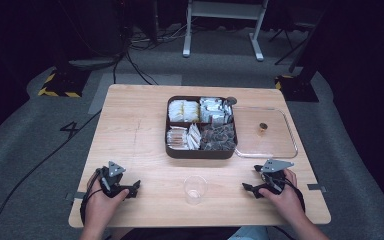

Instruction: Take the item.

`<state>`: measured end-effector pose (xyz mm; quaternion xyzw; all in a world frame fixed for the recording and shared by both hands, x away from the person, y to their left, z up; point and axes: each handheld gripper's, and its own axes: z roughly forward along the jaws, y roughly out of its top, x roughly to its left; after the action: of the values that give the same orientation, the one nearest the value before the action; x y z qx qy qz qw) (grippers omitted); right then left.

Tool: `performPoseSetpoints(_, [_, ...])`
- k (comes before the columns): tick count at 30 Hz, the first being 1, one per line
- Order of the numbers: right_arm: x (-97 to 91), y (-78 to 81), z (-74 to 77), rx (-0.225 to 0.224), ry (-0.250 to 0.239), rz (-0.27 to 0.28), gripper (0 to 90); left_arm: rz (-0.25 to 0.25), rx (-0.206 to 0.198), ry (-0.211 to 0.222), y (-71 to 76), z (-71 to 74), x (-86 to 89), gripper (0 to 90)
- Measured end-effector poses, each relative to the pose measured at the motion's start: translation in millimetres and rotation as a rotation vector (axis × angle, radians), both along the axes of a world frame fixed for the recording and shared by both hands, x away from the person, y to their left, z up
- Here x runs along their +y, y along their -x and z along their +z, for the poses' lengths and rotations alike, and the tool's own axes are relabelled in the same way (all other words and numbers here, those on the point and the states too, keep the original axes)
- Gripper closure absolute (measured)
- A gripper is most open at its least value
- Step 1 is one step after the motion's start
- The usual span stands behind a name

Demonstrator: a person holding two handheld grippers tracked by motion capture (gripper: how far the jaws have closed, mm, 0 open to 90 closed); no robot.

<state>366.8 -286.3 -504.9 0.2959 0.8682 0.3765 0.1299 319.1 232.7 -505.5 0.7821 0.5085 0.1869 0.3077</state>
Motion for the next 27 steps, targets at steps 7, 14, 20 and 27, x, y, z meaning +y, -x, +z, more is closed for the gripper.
performPoseSetpoints(7, [-1.2, 1.5, 0.1, 0.0, -0.003, -0.002, 12.5, 0.017, 0.012, -0.01, 4.1, 8.6, 0.4, 24.9])
performPoseSetpoints(14, [-1.2, 3.1, 0.1, -0.002, -0.003, -0.013, 13.1, 0.0, -0.006, -0.009, 5.2, 22.8, -7.3, 28.6])
performPoseSetpoints(20, [-1.8, 4.3, 0.1, -0.002, -0.003, -0.011, 13.1, -0.036, 0.003, 0.027, 5.7, 42.6, -17.5, 29.5])
performPoseSetpoints(27, [-1.8, 4.2, 0.0, -0.002, -0.003, -0.01, 13.1, -0.064, -0.015, 0.039, 1.5, 61.0, -29.5, 29.4])
